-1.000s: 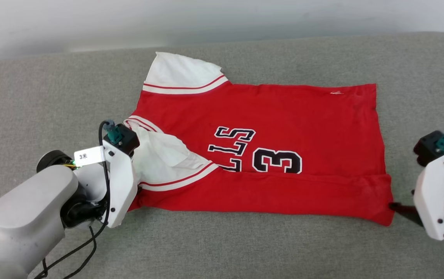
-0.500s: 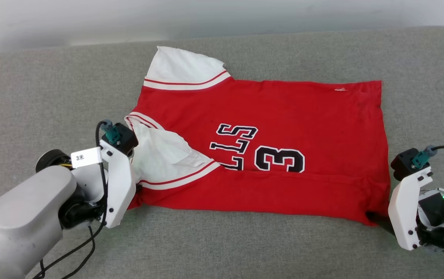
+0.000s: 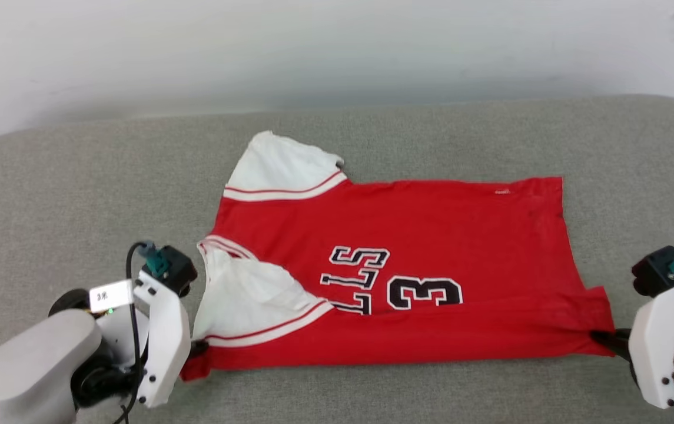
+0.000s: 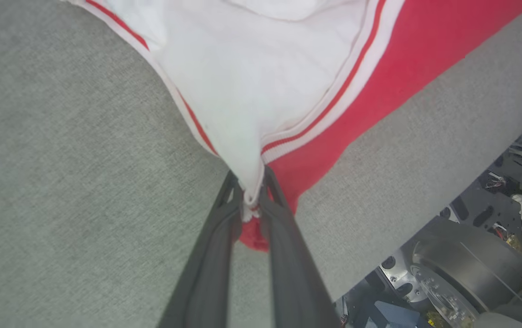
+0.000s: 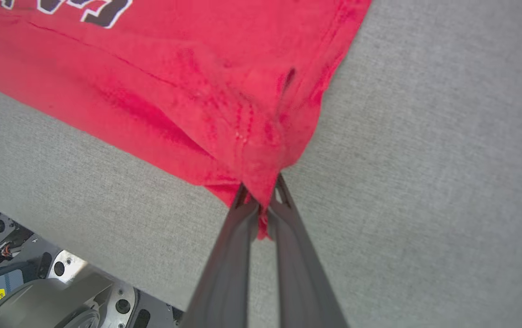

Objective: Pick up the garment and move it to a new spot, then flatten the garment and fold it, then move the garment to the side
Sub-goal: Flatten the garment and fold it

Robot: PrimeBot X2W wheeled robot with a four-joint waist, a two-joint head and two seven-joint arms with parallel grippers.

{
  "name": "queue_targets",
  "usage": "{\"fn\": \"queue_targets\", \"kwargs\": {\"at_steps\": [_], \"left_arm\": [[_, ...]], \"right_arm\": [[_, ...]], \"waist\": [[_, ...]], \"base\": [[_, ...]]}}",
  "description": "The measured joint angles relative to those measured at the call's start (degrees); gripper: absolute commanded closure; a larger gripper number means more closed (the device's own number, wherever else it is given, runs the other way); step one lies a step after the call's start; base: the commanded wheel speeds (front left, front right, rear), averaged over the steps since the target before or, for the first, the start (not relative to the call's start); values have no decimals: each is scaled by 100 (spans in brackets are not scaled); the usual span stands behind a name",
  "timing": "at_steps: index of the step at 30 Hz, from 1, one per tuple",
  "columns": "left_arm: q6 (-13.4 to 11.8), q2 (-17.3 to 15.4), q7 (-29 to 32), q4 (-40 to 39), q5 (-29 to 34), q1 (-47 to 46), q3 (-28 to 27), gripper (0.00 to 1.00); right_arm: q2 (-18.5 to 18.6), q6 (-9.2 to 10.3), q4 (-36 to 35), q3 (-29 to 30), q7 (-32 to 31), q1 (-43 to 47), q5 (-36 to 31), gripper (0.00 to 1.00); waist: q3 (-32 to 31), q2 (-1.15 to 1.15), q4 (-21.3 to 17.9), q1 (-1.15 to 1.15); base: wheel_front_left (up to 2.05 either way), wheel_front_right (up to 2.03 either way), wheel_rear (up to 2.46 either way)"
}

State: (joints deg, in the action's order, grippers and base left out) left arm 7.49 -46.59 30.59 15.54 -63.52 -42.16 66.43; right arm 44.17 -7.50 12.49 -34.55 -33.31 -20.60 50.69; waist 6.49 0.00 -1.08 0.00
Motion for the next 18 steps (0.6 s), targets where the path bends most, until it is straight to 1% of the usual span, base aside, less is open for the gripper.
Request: {"fn": "queue_targets", "kwargs": {"at_steps": [4, 7, 10, 14, 15, 16, 17, 18], "left_arm": [[-58, -212, -110, -297, -101, 283, 20, 100], [-202, -301, -163, -605, -167, 643, 130, 100], [-330, -314, -213, -719, -211, 911, 215, 100], [-399, -268, -288, -689, -203, 982, 231, 100], [-403, -254, -307, -668, -198, 988, 231, 100], [-408, -240, -315, -653, -177, 988, 229, 60], [-425, -233, -359, -638, -140, 987, 226, 0], [-454, -226, -368, -628, -127, 982, 211, 0]], "right_arm": [[261, -1, -249, 180, 0, 254, 90, 100], [382, -2, -354, 264, -126, 627, 177, 100], [368, -2, -299, 383, -179, 906, 160, 100], [130, -2, -88, 438, -174, 1117, 107, 100], [67, -1, -45, 466, -121, 1118, 71, 87], [25, -1, -29, 488, -78, 1117, 48, 57], [-18, -1, -29, 513, -3, 1116, 31, 0], [-53, -1, -35, 530, 80, 1112, -12, 0]], "waist": [[-135, 0, 15, 0], [-156, 0, 30, 0], [-100, 0, 40, 0], [5, 0, 43, 0], [26, 0, 45, 0], [40, 0, 49, 0], [46, 0, 52, 0], [45, 0, 54, 0]], "base": [[0, 0, 0], [0, 0, 0], [0, 0, 0], [0, 0, 0], [0, 0, 0], [0, 0, 0], [0, 0, 0], [0, 0, 0]]}}
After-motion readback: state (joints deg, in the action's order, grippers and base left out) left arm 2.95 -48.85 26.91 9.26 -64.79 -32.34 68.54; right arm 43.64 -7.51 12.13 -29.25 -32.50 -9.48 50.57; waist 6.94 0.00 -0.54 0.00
